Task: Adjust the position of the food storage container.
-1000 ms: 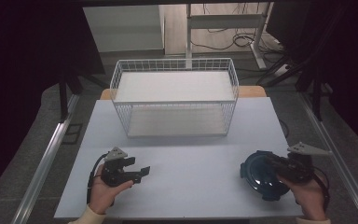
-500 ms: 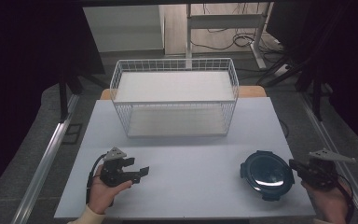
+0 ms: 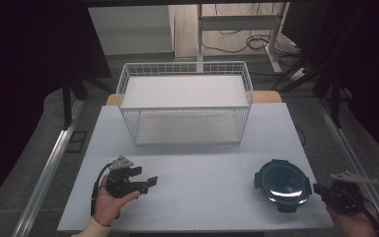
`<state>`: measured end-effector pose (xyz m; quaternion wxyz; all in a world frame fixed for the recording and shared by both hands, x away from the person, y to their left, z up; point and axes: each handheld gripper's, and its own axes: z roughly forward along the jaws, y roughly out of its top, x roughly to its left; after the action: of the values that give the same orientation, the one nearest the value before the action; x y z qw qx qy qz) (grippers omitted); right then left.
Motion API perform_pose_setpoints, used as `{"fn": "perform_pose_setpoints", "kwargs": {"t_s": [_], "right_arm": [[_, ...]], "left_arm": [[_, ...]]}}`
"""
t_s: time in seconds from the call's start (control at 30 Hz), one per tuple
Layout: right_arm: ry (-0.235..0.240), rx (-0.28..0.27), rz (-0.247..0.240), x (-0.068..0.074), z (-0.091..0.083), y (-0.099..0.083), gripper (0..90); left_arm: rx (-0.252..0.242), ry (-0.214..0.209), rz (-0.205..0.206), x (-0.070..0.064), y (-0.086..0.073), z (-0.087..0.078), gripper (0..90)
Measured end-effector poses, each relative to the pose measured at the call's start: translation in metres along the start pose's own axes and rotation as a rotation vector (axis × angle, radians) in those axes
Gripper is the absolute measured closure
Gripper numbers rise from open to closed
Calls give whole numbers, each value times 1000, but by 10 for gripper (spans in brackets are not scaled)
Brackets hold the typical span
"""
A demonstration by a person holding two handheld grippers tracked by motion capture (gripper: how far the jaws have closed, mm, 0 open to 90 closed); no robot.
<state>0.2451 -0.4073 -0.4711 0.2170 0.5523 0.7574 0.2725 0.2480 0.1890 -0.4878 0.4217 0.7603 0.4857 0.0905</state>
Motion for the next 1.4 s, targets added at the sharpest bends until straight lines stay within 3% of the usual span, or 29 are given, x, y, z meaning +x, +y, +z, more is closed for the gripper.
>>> {"fn": "perform_pose_setpoints", "kwargs": {"t_s": [0.13, 0.23, 0.73, 1.1, 1.4], "right_arm": [[26, 20, -12, 4, 4, 1, 895], [6, 32, -24, 6, 5, 2, 895], [20, 74, -16, 15, 7, 4, 897], [57, 77, -48, 39, 12, 11, 898], [92, 90, -84, 70, 22, 22, 898]], "left_arm": [[6, 0, -4, -1, -1, 1, 254], [3, 1, -5, 0, 0, 1, 254], [7, 3, -5, 0, 0, 2, 254], [5, 8, -7, 2, 0, 1, 255], [-3, 12, -17, 5, 0, -2, 255]]}}
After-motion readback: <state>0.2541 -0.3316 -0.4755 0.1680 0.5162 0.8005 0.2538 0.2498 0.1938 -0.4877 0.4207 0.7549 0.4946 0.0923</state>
